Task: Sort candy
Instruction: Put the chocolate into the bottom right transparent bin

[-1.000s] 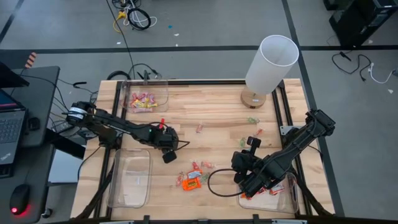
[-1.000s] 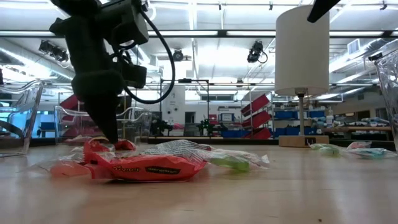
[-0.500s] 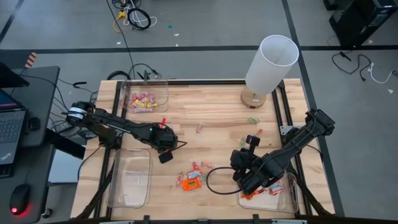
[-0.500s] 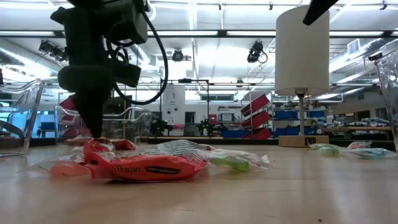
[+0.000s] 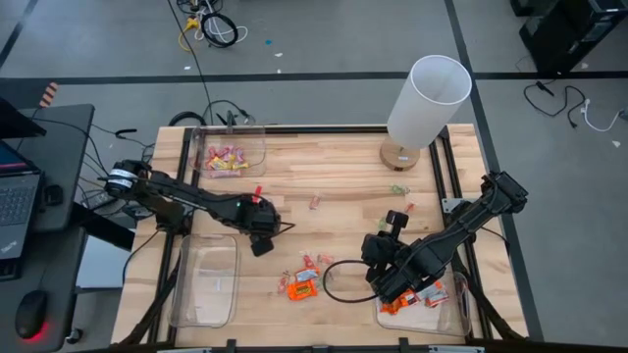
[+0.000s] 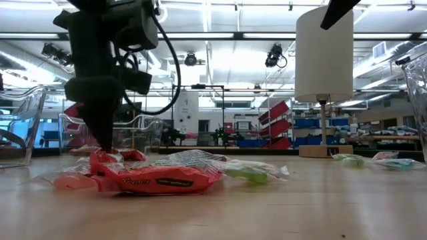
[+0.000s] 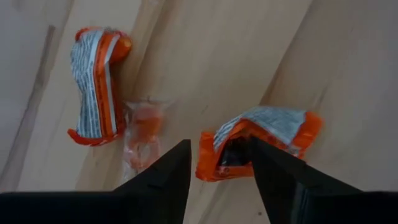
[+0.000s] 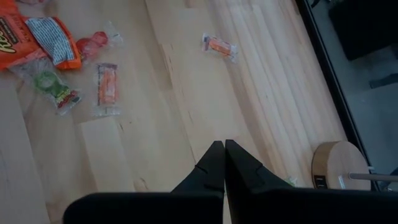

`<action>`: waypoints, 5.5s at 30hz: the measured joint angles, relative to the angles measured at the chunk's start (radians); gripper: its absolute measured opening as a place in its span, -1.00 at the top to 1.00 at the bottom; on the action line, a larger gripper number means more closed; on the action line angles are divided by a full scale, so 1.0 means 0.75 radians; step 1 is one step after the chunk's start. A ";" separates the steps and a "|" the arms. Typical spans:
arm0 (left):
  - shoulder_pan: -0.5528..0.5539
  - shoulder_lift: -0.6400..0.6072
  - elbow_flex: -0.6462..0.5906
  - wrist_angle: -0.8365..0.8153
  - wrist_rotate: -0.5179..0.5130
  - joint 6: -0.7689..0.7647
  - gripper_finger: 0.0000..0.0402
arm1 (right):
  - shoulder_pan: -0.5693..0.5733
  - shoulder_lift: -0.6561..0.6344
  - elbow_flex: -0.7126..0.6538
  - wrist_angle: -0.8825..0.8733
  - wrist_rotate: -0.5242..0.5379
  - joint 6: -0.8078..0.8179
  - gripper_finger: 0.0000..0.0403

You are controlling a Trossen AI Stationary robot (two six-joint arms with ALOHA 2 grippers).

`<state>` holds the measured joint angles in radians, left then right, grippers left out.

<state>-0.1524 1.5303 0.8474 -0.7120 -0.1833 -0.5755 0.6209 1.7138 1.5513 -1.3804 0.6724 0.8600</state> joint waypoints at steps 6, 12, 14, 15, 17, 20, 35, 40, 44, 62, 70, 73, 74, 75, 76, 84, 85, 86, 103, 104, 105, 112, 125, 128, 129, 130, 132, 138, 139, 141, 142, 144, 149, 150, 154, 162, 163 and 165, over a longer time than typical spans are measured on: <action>0.000 0.001 -0.052 0.058 0.002 -0.001 0.14 | 0.000 0.000 0.000 0.003 -0.001 0.000 1.00; 0.000 0.001 -0.055 0.103 -0.004 0.031 0.27 | -0.004 0.000 0.000 0.007 -0.001 -0.010 1.00; 0.000 0.001 -0.055 0.101 -0.004 0.032 0.39 | -0.004 0.000 0.000 0.012 -0.001 -0.010 1.00; 0.000 0.001 -0.055 0.101 -0.005 0.033 0.46 | -0.004 0.000 0.000 0.014 -0.001 -0.010 1.00; 0.000 0.001 -0.055 0.100 -0.005 0.034 0.61 | -0.004 0.000 0.000 0.021 -0.001 -0.010 1.00; 0.000 0.001 -0.055 0.101 -0.007 0.051 0.81 | -0.004 0.000 0.000 0.031 -0.001 -0.026 1.00; 0.001 -0.004 -0.055 0.300 -0.067 0.142 0.97 | -0.005 0.000 0.000 0.105 0.084 -0.036 1.00; 0.002 -0.019 -0.050 0.560 -0.067 0.258 0.97 | -0.015 0.002 -0.030 0.267 0.115 -0.181 1.00; 0.003 -0.026 -0.016 0.758 -0.090 0.361 0.97 | -0.027 0.004 -0.112 0.511 0.136 -0.429 1.00; 0.003 -0.028 0.022 1.355 -0.472 0.650 0.97 | -0.115 0.004 -0.384 1.151 0.550 -0.824 0.84; 0.003 -0.028 0.021 1.358 -0.498 0.623 0.97 | -0.163 0.004 -0.384 1.265 0.604 -1.063 0.61; 0.003 -0.028 0.021 1.392 -0.472 0.622 0.97 | -0.199 0.004 -0.384 1.265 0.571 -1.067 0.56; 0.003 -0.028 0.021 1.400 -0.465 0.622 0.97 | -0.207 0.004 -0.384 1.266 0.566 -1.070 0.54; 0.003 -0.028 0.021 1.410 -0.462 0.622 0.97 | -0.213 0.004 -0.384 1.266 0.562 -1.072 0.53; 0.003 -0.028 0.021 1.418 -0.461 0.622 0.97 | -0.218 0.004 -0.384 1.268 0.559 -1.078 0.52; 0.003 -0.028 0.021 1.517 -0.383 0.655 0.97 | -0.246 0.004 -0.384 1.271 0.534 -1.099 0.51; 0.003 -0.028 0.021 1.529 -0.359 0.655 0.97 | -0.249 0.004 -0.384 1.271 0.534 -1.103 0.51; 0.003 -0.028 0.021 1.535 -0.345 0.655 0.97 | -0.253 0.004 -0.384 1.272 0.534 -1.105 0.51; -0.001 -0.027 0.021 1.504 -0.326 0.648 0.97 | -0.254 0.004 -0.383 1.190 0.828 -1.151 0.55; -0.001 -0.027 0.021 1.502 -0.326 0.648 0.97 | -0.253 0.004 -0.383 1.189 0.828 -1.147 0.55; -0.001 -0.027 0.021 1.502 -0.326 0.648 0.97 | -0.253 0.004 -0.383 1.189 0.826 -1.130 0.55; 0.003 -0.027 0.021 1.491 -0.328 0.689 0.97 | -0.225 0.003 -0.383 1.189 0.724 -0.972 0.55; 0.018 -0.027 0.021 1.548 -0.251 0.965 0.97 | -0.119 -0.077 -0.383 1.076 0.670 -0.341 0.54; -0.002 -0.027 0.021 1.584 -0.254 1.106 0.97 | -0.120 -0.111 -0.382 1.053 0.577 -0.212 0.52; -0.008 -0.027 0.021 1.604 -0.252 1.133 0.97 | -0.120 -0.111 -0.382 1.051 0.537 -0.197 0.51; -0.014 -0.027 0.021 1.621 -0.251 1.157 0.97 | -0.123 -0.111 -0.382 1.051 0.497 -0.182 0.49; -0.023 -0.027 0.021 1.647 -0.251 1.196 0.97 | -0.137 -0.112 -0.382 1.051 0.431 -0.153 0.47; -0.061 -0.027 0.021 1.669 -0.257 1.281 0.97 | -0.159 -0.114 -0.382 1.049 0.363 -0.112 0.38; -0.063 -0.027 0.021 1.669 -0.257 1.281 0.97 | -0.160 -0.114 -0.382 1.051 0.359 -0.112 0.37; -0.069 -0.027 0.021 1.669 -0.263 1.281 0.97 | -0.164 -0.114 -0.383 1.052 0.356 -0.100 0.35; -0.071 -0.027 0.021 1.669 -0.273 1.281 0.97 | -0.168 -0.114 -0.382 1.052 0.355 -0.088 0.35; -0.071 -0.027 0.021 1.664 -0.282 1.280 0.97 | -0.169 -0.115 -0.383 1.052 0.359 -0.067 0.34; -0.072 -0.027 0.021 1.633 -0.337 1.252 0.97 | -0.169 -0.134 -0.383 1.041 0.396 -0.032 0.34; -0.072 -0.027 0.021 1.620 -0.367 1.243 0.97 | -0.169 -0.143 -0.383 1.039 0.400 -0.028 0.34; -0.071 -0.027 0.021 1.575 -0.430 1.215 0.97 | -0.174 -0.152 -0.383 1.028 0.399 -0.065 0.31; -0.072 -0.026 0.021 1.617 -0.345 1.214 0.97 | -0.249 -0.152 -0.383 1.023 0.263 -0.102 0.14; -0.075 -0.026 0.021 1.623 -0.332 1.211 0.97 | -0.256 -0.152 -0.383 1.024 0.252 -0.103 0.11; -0.079 -0.026 0.021 1.633 -0.325 1.210 0.97 | -0.268 -0.152 -0.383 1.030 0.228 -0.119 0.07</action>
<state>-0.2116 1.5109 0.8635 0.5127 -0.4267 0.3321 0.4199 1.5997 1.2640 -0.6078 0.8431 0.7712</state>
